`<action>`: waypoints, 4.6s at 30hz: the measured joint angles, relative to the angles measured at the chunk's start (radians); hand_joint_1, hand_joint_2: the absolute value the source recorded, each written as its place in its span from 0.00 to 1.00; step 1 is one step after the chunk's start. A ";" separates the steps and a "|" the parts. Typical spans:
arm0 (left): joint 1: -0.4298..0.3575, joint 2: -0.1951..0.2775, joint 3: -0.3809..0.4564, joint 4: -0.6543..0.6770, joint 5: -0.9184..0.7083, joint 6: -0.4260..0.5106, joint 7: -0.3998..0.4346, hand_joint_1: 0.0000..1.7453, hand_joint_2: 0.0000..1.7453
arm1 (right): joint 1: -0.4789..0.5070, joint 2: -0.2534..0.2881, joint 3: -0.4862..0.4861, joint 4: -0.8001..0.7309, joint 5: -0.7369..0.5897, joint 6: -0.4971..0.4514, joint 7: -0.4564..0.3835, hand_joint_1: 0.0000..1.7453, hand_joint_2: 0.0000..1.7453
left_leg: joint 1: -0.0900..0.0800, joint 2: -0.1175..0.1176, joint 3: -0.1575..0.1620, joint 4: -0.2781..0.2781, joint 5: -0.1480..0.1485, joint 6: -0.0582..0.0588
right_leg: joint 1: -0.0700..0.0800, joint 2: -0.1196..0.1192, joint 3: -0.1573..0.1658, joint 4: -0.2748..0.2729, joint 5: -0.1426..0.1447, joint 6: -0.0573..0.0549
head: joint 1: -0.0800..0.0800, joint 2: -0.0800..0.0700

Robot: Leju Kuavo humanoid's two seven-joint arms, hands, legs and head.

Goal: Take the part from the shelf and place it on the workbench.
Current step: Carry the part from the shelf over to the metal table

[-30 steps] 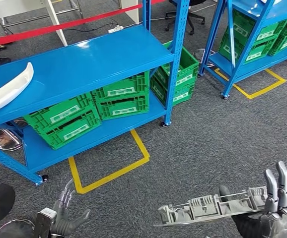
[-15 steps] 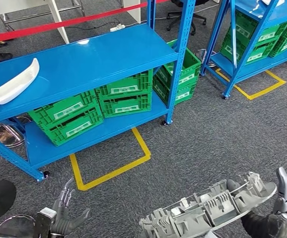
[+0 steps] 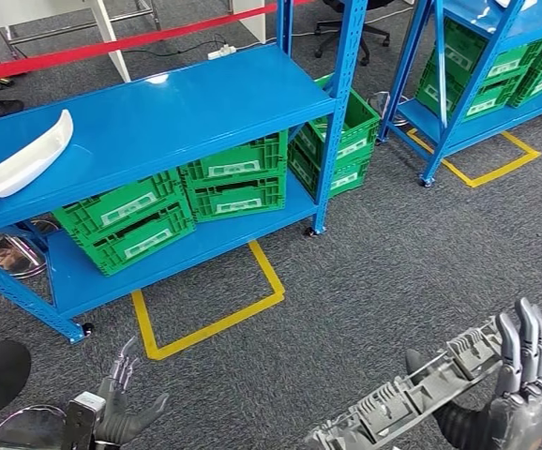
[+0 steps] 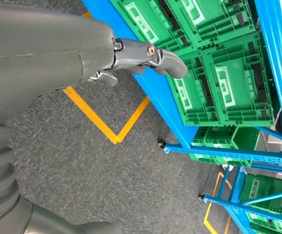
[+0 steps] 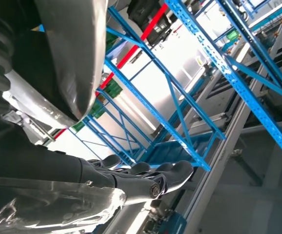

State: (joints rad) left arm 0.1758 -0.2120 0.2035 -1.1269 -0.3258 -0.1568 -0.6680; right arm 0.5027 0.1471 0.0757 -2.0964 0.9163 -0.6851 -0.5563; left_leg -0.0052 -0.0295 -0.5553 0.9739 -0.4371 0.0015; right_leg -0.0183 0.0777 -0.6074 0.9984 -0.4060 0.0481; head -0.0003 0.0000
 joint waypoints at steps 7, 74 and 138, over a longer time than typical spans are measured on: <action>0.000 -0.002 0.002 0.000 -0.001 0.001 0.000 0.00 1.00 | 0.008 -0.007 0.004 0.002 0.003 0.000 -0.009 0.08 1.00 | 0.000 0.000 0.000 0.000 0.000 0.000 | 0.000 0.000 0.000 0.000 0.000 0.000 | 0.000 0.000; 0.034 0.065 -0.219 0.007 0.179 0.150 0.000 0.00 0.00 | 0.090 -0.138 0.022 -0.063 0.135 0.000 0.140 1.00 1.00 | 0.000 0.000 -0.004 0.000 0.000 0.000 | 0.000 0.000 -0.002 0.000 0.000 0.000 | 0.000 0.000; 0.024 0.079 -0.219 0.033 0.159 0.153 0.000 0.00 1.00 | 0.077 -0.138 0.026 -0.062 0.064 0.000 0.121 1.00 1.00 | -0.008 0.000 -0.008 0.007 0.000 0.015 | -0.009 0.003 -0.003 -0.004 0.007 0.013 | -0.001 0.000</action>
State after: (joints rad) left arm 0.1998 -0.1332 -0.0159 -1.0942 -0.1669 -0.0041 -0.6676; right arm 0.5797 0.0091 0.1013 -2.1584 0.9806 -0.6855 -0.4358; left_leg -0.0131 -0.0298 -0.5629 0.9809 -0.4368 0.0162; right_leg -0.0269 0.0802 -0.6107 0.9942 -0.3987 0.0613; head -0.0009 0.0000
